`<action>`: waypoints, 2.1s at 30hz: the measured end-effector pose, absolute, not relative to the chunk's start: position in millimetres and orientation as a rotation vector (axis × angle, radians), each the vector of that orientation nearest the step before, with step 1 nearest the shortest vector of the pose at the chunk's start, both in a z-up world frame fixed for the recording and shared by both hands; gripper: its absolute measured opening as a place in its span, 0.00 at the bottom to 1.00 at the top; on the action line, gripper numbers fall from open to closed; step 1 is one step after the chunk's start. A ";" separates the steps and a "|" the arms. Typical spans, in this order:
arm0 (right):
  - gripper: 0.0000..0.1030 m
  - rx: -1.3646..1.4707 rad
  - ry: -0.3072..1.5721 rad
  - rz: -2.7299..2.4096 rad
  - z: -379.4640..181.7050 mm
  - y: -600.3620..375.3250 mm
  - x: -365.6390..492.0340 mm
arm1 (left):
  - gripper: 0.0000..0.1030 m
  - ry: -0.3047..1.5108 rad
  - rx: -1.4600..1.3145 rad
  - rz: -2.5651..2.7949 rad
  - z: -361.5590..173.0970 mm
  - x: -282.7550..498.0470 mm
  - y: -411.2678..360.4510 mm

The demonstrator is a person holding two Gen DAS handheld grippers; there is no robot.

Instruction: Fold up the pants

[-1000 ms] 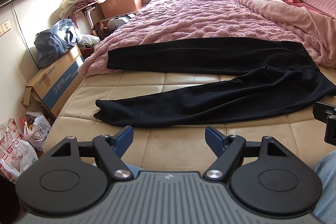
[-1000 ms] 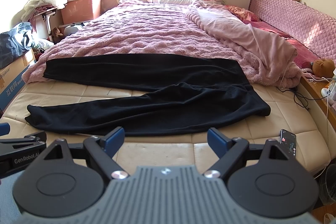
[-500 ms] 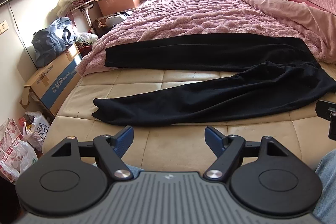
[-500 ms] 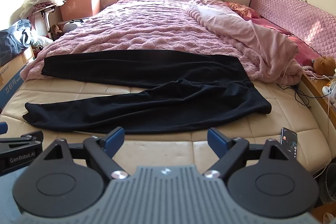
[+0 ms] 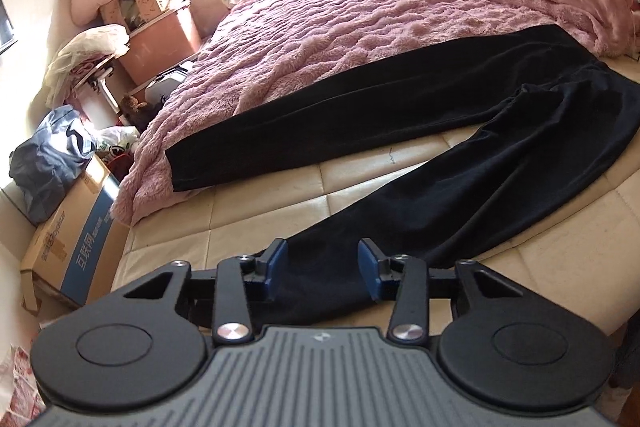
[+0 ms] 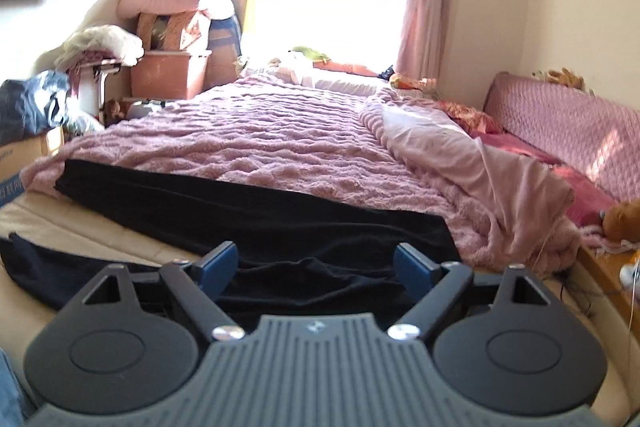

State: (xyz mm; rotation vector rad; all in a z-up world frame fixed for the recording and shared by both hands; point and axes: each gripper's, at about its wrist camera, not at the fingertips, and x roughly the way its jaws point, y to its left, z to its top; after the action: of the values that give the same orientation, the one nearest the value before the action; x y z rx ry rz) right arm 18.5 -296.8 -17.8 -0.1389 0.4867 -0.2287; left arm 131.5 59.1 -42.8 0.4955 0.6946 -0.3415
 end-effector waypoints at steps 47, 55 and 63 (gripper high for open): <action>0.27 -0.123 1.085 -0.202 -211.2 -416.5 184.1 | 0.13 0.976 0.196 -0.017 -149.5 334.2 263.6; 0.27 -0.135 1.099 -0.110 -191.1 -394.1 165.8 | 0.44 0.995 0.219 -0.202 -139.7 286.0 260.8; 0.27 -0.102 1.114 -0.131 -202.3 -379.3 165.4 | 0.42 0.999 -0.200 -0.093 -164.7 285.2 301.6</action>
State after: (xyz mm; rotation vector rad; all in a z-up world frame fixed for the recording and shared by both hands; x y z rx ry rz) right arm 165.4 -379.3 -202.3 -0.1015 1.1144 -0.1315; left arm 285.2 301.6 -164.7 -0.2001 0.9992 -0.0935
